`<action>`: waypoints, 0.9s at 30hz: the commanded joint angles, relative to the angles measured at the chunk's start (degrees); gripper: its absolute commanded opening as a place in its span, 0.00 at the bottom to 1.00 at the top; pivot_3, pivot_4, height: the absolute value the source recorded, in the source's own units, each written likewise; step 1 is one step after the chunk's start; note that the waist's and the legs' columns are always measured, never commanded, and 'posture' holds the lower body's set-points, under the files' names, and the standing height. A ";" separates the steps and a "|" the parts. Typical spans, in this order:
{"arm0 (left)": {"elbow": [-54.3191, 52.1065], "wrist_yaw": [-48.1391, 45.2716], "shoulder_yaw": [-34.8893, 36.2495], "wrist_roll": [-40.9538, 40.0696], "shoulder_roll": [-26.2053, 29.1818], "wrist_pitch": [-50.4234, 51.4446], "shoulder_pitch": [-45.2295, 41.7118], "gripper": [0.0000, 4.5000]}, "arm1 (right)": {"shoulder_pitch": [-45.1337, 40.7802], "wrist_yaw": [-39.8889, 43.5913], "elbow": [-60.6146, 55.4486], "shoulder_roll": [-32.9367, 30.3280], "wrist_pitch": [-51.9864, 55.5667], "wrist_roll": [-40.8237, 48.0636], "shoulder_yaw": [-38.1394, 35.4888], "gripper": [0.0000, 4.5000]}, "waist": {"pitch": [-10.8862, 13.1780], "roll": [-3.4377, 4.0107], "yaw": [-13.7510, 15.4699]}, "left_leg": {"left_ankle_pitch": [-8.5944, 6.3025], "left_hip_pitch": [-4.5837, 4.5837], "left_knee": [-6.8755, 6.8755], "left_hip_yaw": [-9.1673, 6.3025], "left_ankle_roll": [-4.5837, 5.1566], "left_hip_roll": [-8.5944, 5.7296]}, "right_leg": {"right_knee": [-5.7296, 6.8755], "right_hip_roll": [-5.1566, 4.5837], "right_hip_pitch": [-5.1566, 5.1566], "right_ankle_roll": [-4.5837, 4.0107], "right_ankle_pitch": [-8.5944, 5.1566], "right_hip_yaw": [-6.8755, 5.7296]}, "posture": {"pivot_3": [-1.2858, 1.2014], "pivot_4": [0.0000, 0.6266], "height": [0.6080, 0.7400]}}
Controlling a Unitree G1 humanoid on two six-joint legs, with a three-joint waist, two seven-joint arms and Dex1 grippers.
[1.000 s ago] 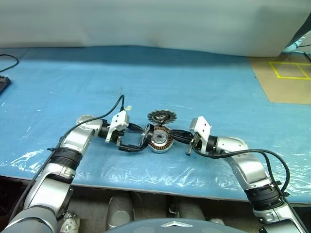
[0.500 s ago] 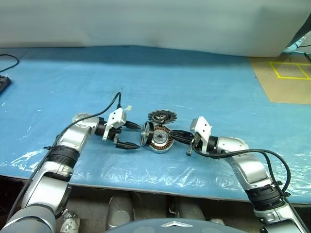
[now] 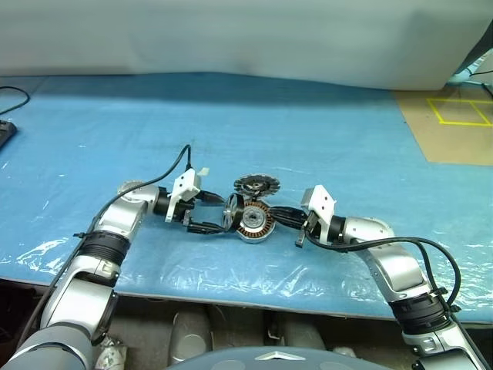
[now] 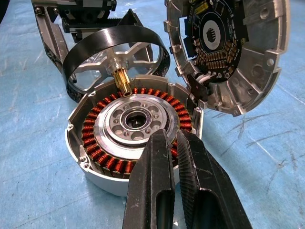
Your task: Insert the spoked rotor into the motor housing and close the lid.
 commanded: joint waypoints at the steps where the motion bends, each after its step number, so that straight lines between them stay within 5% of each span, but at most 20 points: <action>1: -0.49 -0.01 1.32 -0.64 0.29 0.07 -1.03 0.98 | 0.07 -0.36 -1.85 0.06 -0.50 0.13 -0.27 0.05 | 0.00 0.00 0.00 | 0.00 0.00 0.00 0.00 0.00 0.00 | 0.00 0.00 0.00 0.00 0.00 0.00 | 0.52 0.24 1.00; 5: -0.61 -0.52 1.05 -0.56 0.55 0.60 -1.02 0.98 | -0.42 -0.47 -1.01 0.43 -0.72 -0.14 -0.06 0.05 | 0.00 0.00 0.00 | 0.00 0.00 0.00 0.00 0.00 0.00 | 0.00 0.00 0.00 0.00 0.00 0.00 | 0.52 0.24 1.00; 11: -1.51 -0.48 0.95 -0.66 0.18 0.97 -0.81 0.64 | -0.33 -0.34 -0.53 0.55 -0.90 -0.13 -0.36 0.05 | 0.00 0.00 0.00 | 0.00 0.00 0.00 0.00 0.00 0.00 | 0.00 0.00 0.00 0.00 0.00 0.00 | 0.52 0.24 1.00; 27: -1.70 -0.20 -0.68 0.78 -0.44 1.31 -0.17 0.64 | -0.15 -1.09 -0.54 1.06 -0.72 -0.54 0.16 0.05 | 0.00 0.00 0.00 | 0.00 0.00 0.00 0.00 0.00 0.00 | 0.00 0.00 0.00 0.00 0.00 0.00 | 0.52 0.24 1.00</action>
